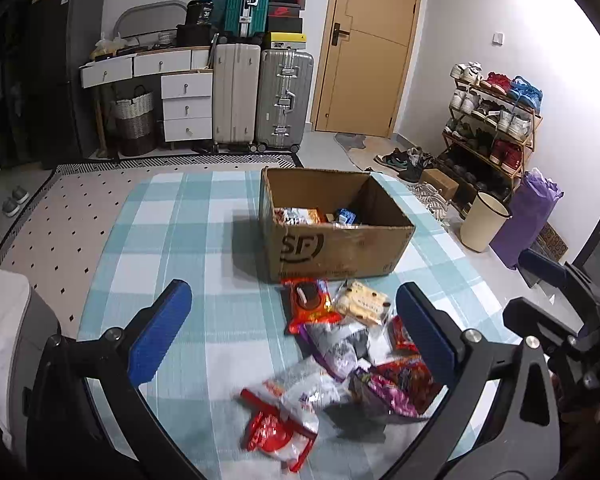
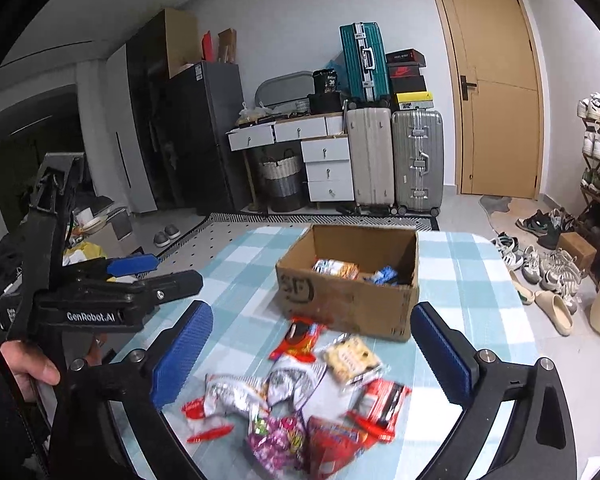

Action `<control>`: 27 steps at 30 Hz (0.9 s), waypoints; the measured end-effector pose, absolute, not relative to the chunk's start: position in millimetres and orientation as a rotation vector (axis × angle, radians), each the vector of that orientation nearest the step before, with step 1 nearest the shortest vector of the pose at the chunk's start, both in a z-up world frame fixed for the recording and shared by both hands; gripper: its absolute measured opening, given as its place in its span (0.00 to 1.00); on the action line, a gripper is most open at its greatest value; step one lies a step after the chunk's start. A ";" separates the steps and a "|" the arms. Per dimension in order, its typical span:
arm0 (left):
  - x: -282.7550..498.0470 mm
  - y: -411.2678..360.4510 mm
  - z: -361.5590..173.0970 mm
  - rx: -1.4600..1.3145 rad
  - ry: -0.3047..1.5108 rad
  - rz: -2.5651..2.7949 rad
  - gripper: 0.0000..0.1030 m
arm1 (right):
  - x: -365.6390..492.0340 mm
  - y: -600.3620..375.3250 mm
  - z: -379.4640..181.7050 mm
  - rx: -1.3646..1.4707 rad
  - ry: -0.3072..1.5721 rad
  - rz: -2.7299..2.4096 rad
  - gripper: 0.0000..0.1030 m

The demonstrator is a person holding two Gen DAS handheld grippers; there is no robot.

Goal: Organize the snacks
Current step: 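Move both tools back toward the remaining snack pile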

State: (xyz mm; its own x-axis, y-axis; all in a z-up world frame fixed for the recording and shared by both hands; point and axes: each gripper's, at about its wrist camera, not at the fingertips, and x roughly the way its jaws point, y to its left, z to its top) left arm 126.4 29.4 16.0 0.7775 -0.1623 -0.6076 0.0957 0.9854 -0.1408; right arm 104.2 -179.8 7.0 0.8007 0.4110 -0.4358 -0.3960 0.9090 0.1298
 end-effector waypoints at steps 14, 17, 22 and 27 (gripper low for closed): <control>89.8 45.5 -31.9 -0.159 0.703 -0.105 0.99 | 78.2 -187.8 -40.6 0.061 0.534 0.386 0.98; 86.8 49.8 -45.6 -0.169 0.721 -0.097 0.99 | 77.9 -189.9 -57.0 0.075 0.563 0.378 0.98; 86.2 55.9 -65.1 -0.182 0.742 -0.089 0.99 | 81.2 -193.1 -81.6 0.100 0.604 0.360 0.98; 87.6 57.1 -80.6 -0.197 0.765 -0.092 0.99 | 88.5 -192.3 -101.5 0.118 0.649 0.366 0.98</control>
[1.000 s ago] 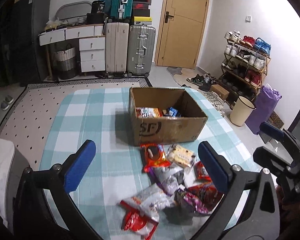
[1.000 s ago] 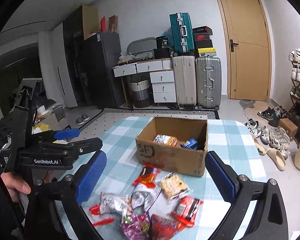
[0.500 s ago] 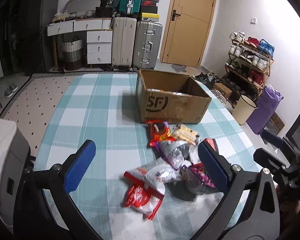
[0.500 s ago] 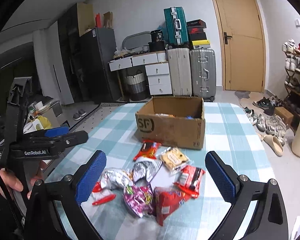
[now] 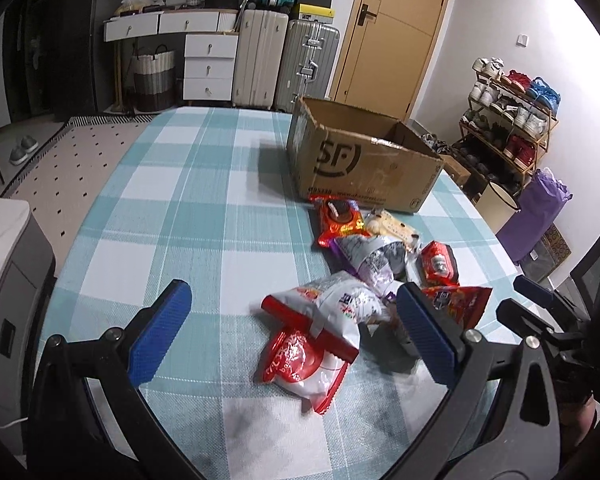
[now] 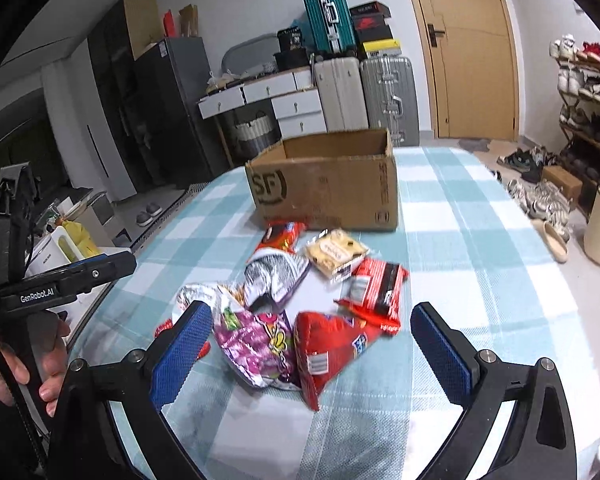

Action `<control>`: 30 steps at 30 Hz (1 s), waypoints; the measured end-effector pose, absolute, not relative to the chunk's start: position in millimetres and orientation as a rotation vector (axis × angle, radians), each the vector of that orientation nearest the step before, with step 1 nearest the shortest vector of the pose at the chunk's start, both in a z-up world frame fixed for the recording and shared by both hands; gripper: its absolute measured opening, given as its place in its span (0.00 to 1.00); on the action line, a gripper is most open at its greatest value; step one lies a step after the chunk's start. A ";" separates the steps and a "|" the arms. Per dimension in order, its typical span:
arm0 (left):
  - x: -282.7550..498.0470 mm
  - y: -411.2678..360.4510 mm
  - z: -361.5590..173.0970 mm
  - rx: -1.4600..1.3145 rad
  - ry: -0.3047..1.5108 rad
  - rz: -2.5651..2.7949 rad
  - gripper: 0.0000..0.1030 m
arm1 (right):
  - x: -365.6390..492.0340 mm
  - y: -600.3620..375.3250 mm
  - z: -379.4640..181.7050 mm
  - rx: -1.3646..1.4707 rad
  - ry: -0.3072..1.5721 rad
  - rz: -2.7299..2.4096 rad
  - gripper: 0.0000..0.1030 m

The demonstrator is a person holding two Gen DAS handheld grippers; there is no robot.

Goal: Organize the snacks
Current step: 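Move both tools back toward the remaining snack pile, then grasp the red chip bag with the right gripper while the left gripper grasps the white-and-red bag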

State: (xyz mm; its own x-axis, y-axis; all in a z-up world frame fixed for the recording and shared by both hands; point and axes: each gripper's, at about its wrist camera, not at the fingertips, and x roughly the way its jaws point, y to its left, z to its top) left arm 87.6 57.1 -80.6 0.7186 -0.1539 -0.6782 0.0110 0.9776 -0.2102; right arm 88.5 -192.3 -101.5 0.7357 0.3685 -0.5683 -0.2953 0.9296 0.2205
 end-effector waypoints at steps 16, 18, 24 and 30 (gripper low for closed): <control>105.8 57.6 -109.9 -0.195 0.820 -0.107 0.99 | 117.9 -194.7 -145.6 0.165 0.768 0.354 0.98; 105.7 57.5 -111.4 -0.193 0.824 -0.111 0.99 | 121.3 -194.6 -148.5 0.170 0.778 0.356 0.98; 109.0 60.1 -120.3 -0.201 0.850 -0.119 0.99 | 132.4 -194.7 -158.8 0.211 0.810 0.354 0.98; 110.9 63.9 -126.0 -0.212 0.861 -0.120 0.99 | 142.6 -193.8 -164.4 0.237 0.845 0.342 0.98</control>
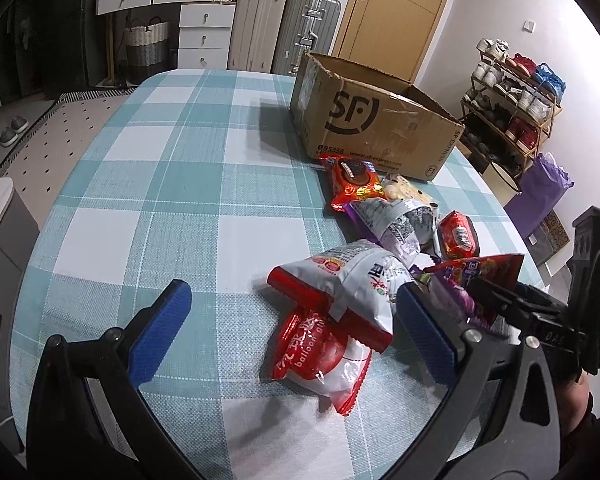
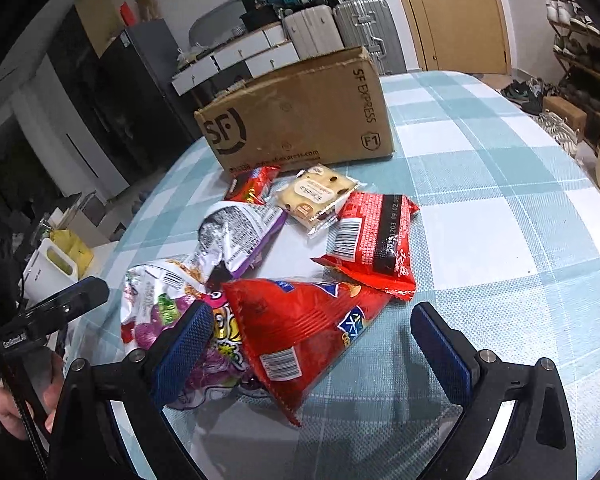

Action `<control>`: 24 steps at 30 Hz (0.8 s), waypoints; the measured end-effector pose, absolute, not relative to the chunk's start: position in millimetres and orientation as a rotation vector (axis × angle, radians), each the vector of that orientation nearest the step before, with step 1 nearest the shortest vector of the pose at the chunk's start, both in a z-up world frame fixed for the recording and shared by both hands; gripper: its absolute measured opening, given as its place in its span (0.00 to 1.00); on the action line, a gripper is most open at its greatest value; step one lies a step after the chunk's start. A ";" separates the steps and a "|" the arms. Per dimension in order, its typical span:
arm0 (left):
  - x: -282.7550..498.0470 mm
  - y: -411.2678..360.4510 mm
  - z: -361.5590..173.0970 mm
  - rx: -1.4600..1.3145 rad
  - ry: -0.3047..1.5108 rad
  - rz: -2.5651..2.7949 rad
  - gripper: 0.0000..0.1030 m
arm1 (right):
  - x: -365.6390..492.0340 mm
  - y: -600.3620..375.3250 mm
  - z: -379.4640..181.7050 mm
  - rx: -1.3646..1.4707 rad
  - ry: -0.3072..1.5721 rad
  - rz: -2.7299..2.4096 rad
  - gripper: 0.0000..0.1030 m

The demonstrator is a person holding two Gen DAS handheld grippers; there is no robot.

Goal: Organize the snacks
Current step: 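Grasp the red chip bag with the right gripper while the left gripper grasps the white-and-red bag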

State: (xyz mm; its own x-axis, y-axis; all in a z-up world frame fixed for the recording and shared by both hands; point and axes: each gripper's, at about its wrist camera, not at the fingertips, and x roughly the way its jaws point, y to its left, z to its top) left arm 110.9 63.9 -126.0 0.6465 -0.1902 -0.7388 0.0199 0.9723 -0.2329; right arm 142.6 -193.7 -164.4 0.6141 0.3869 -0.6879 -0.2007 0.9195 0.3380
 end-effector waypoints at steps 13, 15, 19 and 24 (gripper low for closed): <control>114.2 73.5 -131.0 -0.246 0.878 -0.125 0.99 | 140.0 -186.4 -174.7 0.231 0.855 0.395 0.41; 113.8 74.3 -131.1 -0.247 0.878 -0.127 0.99 | 138.6 -185.5 -172.9 0.229 0.848 0.397 0.41; 114.1 74.9 -130.7 -0.247 0.879 -0.127 0.99 | 135.9 -184.4 -169.4 0.227 0.834 0.409 0.40; 114.9 74.7 -130.7 -0.247 0.888 -0.135 0.99 | 128.1 -185.1 -162.7 0.218 0.801 0.417 0.39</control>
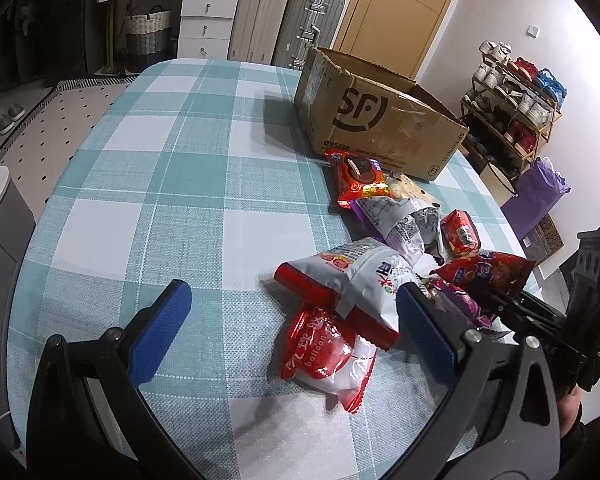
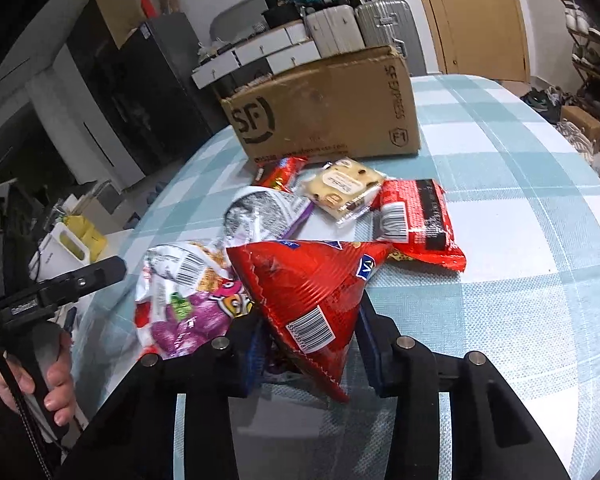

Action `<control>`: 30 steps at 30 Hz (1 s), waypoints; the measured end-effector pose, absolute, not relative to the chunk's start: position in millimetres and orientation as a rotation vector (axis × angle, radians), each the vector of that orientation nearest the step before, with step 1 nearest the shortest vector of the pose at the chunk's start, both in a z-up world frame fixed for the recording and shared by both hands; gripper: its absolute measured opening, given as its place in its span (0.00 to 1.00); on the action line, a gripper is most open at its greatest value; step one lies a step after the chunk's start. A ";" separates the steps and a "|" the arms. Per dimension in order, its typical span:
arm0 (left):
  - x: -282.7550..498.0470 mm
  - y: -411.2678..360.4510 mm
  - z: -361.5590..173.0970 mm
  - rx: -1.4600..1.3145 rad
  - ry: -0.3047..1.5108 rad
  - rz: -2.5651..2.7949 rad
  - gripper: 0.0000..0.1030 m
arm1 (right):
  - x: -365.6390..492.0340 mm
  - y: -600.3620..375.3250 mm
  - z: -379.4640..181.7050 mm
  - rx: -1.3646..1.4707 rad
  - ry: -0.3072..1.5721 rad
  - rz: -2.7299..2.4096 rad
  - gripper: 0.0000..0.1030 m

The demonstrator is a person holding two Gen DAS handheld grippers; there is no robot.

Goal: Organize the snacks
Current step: 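Grasp the red chip bag with the right gripper while the left gripper grasps the white-and-red bag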

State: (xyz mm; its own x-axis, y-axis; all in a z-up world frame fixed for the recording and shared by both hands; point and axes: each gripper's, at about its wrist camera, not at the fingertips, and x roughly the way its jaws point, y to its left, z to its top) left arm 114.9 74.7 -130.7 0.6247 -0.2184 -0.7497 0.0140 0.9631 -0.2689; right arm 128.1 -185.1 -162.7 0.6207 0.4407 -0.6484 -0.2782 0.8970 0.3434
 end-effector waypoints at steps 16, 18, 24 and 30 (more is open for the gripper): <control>139.4 54.2 -136.3 -0.225 0.962 -0.219 0.99 | 116.8 -198.4 -151.1 0.260 0.737 0.438 0.39; 143.6 51.2 -137.6 -0.221 0.972 -0.224 0.99 | 116.6 -199.3 -149.5 0.264 0.730 0.446 0.39; 159.3 41.0 -144.9 -0.219 1.010 -0.249 0.99 | 119.3 -202.7 -148.3 0.273 0.723 0.453 0.39; 171.7 27.4 -155.6 -0.210 1.039 -0.289 0.99 | 122.4 -207.7 -150.1 0.278 0.728 0.446 0.39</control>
State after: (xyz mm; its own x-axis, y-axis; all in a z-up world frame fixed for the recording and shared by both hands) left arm 171.7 27.4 -155.6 0.4743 -0.3328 -0.8150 0.1354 0.9424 -0.3059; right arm 122.4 -207.7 -150.1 0.6591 0.4830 -0.5764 -0.2937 0.8709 0.3940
